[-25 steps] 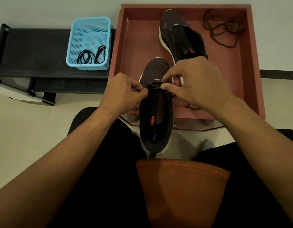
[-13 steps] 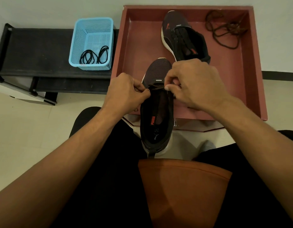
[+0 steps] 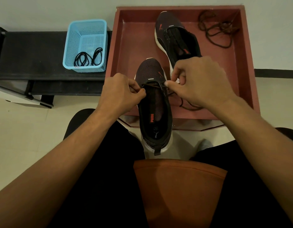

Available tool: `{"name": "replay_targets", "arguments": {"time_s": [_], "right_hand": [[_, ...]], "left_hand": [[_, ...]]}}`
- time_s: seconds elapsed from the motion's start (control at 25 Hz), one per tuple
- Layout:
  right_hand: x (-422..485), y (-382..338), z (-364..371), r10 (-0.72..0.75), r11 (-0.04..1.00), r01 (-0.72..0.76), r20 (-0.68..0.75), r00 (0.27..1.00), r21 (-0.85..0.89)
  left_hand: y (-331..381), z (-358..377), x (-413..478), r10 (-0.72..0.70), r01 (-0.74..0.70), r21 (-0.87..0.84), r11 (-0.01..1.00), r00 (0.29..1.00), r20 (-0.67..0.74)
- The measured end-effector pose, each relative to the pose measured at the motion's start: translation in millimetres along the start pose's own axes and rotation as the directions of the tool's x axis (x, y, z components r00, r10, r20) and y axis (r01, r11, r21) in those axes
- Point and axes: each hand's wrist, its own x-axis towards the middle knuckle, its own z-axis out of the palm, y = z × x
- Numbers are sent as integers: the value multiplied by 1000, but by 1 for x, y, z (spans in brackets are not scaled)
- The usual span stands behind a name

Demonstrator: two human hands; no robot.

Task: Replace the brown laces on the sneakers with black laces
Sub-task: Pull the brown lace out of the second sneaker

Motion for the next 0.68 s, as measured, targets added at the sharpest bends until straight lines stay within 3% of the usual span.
{"name": "replay_targets", "arguments": {"time_s": [0.16,0.32,0.68], "right_hand": [[2,-20,22,50,997,-46,60,997,-55],[3,-16,21,104,995,-103,73,992,-13],[7,-7,29,191,937,-222,138,972,271]], "left_hand": [[-2,4,2,119,-111,87,990,989,-86],[10,9,6,303,-307,201,930,952,51],[19,17,8,363,-336,329,882,931,-22]]}}
